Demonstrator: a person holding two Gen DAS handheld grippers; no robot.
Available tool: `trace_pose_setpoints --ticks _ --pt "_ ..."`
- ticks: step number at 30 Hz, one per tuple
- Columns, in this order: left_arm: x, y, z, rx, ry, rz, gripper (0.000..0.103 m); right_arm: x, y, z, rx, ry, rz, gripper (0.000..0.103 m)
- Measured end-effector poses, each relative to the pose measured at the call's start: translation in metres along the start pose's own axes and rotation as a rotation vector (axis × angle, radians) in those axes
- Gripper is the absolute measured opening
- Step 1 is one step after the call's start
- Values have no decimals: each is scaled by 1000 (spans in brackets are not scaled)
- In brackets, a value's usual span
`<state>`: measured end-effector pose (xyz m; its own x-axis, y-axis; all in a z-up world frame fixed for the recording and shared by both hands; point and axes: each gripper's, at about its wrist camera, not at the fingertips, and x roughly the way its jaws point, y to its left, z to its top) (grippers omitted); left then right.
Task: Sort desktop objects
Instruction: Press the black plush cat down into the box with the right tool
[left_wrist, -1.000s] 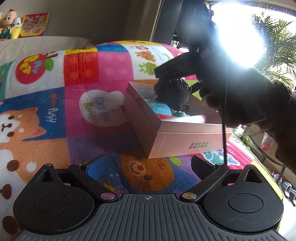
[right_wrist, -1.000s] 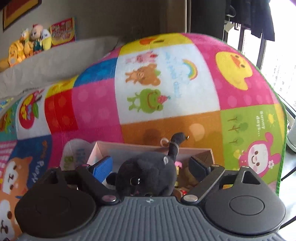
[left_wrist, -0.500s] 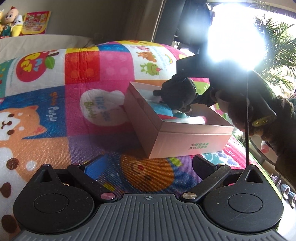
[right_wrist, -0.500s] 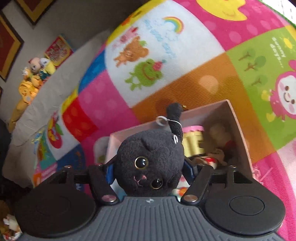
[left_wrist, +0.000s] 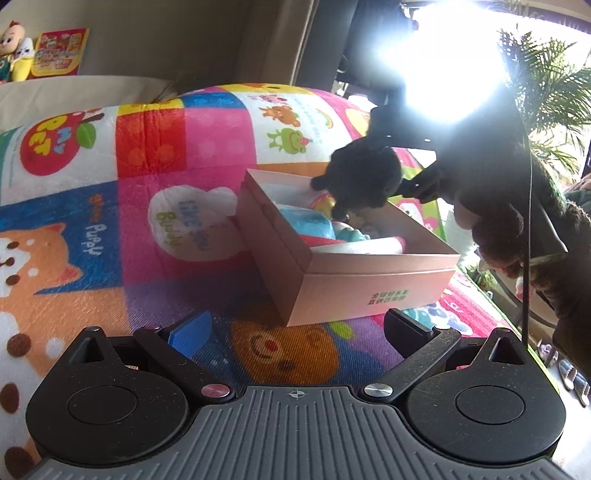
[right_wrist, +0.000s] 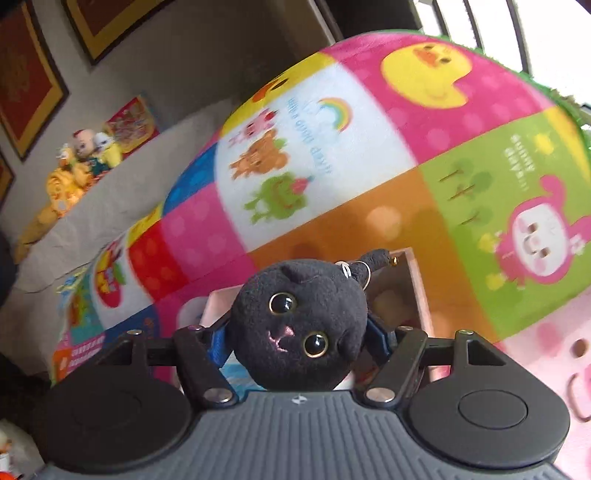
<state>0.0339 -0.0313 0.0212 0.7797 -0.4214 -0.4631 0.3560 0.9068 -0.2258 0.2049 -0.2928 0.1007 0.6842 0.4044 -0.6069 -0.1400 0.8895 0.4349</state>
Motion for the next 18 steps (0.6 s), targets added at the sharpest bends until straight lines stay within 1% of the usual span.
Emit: trace_pose_setpoints --ticks 1,2,3,4,6,7,9,11,13,15,18 --pt "3 -3 4 24 0 12 102 4 5 -3 -13 26 35 74" --pt "6 -7 8 53 -3 27 102 8 11 -6 -36 48 45 75" --pt "9 -12 12 81 -11 43 102 10 17 -7 -54 58 33 79" --pt "12 -15 14 107 -26 62 102 9 19 -6 -62 53 16 82" --pt "16 -20 16 132 -53 104 102 -2 19 -4 -66 16 -14 83" --pt "17 -19 16 127 -61 112 102 -8 18 -2 -76 -14 -44 83" --pt "18 -15 14 110 -66 97 102 -22 18 -1 -123 -77 -133 83" --pt "19 -12 12 105 -67 79 102 -30 18 -2 -170 -111 -196 83" --pt "20 -11 9 103 -61 68 102 -34 16 -4 -188 -111 -218 81" --pt "22 -10 7 106 -49 62 102 -35 15 -6 -192 -100 -218 80" --pt "20 -8 6 99 -55 55 102 -33 17 -11 -198 -80 -217 80"
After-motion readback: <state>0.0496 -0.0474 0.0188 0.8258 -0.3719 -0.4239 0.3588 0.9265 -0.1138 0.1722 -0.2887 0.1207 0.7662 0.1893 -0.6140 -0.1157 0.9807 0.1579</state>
